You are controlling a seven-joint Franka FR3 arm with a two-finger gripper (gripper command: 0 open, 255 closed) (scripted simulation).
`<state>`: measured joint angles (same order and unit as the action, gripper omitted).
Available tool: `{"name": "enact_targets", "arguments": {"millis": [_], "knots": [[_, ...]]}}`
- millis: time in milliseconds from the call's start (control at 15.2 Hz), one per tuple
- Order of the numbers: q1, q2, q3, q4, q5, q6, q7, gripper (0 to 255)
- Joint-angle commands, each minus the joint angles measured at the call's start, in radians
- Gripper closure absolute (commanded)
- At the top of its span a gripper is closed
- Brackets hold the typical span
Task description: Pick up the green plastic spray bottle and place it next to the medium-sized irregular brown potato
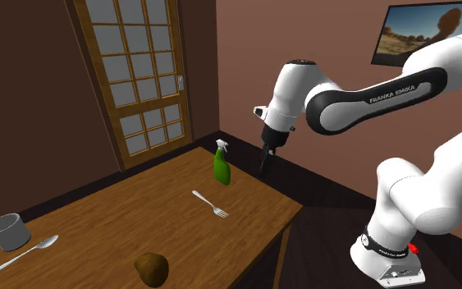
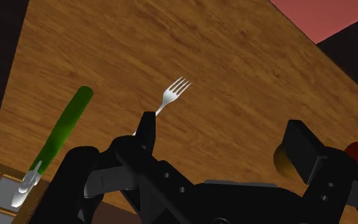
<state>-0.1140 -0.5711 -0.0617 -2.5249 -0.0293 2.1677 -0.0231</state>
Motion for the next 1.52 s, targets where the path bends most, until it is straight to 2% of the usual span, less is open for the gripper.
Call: {"name": "enact_targets", "arguments": {"millis": [0, 792, 1188, 1452], "knots": [[-0.024, 0.045, -0.002, -0.009, -0.014, 0.084, 0.031, 0], [-0.174, 0.409, -0.031, 0.057, -0.124, 0.531, 0.239, 0], [-0.237, 0.599, -0.064, 0.149, -0.218, 0.698, 0.392, 0], [-0.256, 0.712, -0.107, 0.223, -0.283, 0.781, 0.500, 0]]}}
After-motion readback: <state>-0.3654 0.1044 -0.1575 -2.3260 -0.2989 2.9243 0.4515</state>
